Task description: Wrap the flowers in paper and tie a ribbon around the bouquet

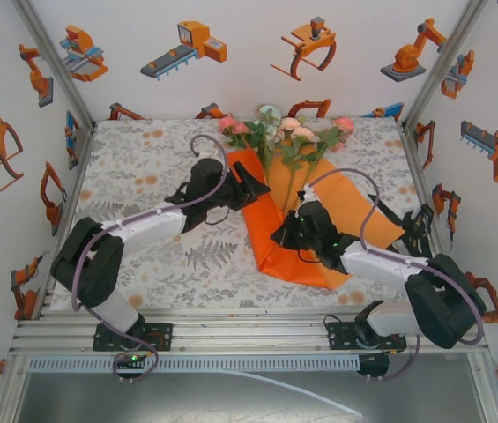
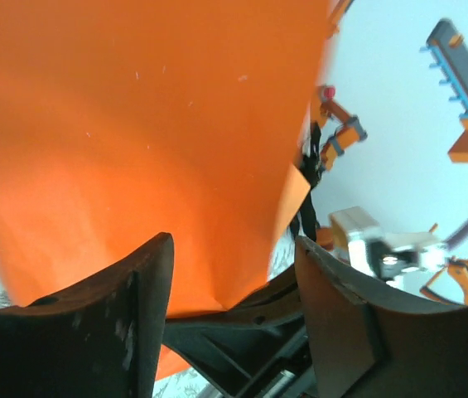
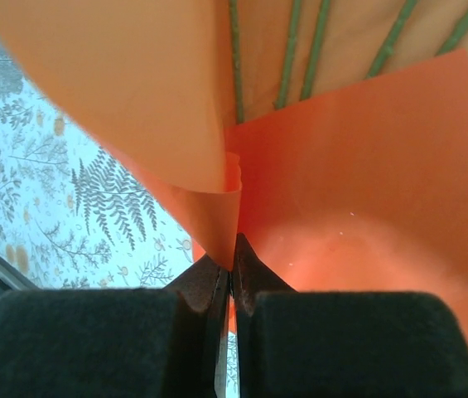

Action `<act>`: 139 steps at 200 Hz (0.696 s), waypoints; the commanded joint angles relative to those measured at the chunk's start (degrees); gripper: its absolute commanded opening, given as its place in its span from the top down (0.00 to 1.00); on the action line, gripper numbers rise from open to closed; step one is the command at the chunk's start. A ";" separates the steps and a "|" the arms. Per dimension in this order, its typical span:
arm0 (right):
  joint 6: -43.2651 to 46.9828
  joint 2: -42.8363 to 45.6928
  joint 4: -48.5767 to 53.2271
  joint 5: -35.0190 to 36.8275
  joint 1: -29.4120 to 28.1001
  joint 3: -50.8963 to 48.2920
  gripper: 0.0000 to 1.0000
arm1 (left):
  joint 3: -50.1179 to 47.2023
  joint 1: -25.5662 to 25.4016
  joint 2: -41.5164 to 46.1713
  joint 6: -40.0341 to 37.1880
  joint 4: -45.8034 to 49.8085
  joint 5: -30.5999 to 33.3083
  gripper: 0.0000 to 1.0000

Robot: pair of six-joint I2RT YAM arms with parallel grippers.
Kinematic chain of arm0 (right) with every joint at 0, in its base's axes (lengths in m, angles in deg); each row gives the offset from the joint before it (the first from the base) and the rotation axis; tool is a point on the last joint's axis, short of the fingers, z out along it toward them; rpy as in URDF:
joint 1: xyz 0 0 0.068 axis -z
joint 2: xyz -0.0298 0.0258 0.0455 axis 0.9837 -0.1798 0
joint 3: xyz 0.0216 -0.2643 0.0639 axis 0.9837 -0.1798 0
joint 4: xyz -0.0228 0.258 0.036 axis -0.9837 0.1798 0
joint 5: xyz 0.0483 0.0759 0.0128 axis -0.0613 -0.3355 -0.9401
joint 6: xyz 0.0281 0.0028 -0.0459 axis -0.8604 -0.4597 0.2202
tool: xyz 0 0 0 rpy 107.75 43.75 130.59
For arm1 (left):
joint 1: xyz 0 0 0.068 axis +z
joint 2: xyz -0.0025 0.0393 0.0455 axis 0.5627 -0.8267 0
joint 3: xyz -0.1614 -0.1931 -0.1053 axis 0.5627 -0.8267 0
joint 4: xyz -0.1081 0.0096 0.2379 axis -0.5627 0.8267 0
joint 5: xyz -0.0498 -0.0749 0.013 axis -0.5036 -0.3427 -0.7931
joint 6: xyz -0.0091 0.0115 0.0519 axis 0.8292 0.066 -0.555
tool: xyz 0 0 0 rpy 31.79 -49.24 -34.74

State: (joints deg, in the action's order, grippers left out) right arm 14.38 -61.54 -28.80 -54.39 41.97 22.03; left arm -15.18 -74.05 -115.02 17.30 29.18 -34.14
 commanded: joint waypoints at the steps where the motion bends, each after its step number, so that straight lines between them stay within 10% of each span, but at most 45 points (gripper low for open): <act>1: -3.23 -0.87 -0.20 2.45 0.31 -1.82 0.92 | -0.27 1.27 5.58 -7.64 4.73 6.07 0.38; 71: -3.61 4.24 8.46 5.31 0.32 -0.91 0.56 | 2.45 3.54 -3.03 -12.50 11.07 11.54 0.42; 139: -0.74 19.97 20.97 9.83 0.40 -1.13 0.50 | 8.91 4.53 -14.93 -12.96 9.22 5.52 0.64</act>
State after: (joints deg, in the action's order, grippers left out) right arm 11.24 -47.12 -13.54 -46.98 42.03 20.30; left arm -8.47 -69.81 -128.33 5.11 39.87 -25.65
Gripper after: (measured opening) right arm 0.508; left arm 0.394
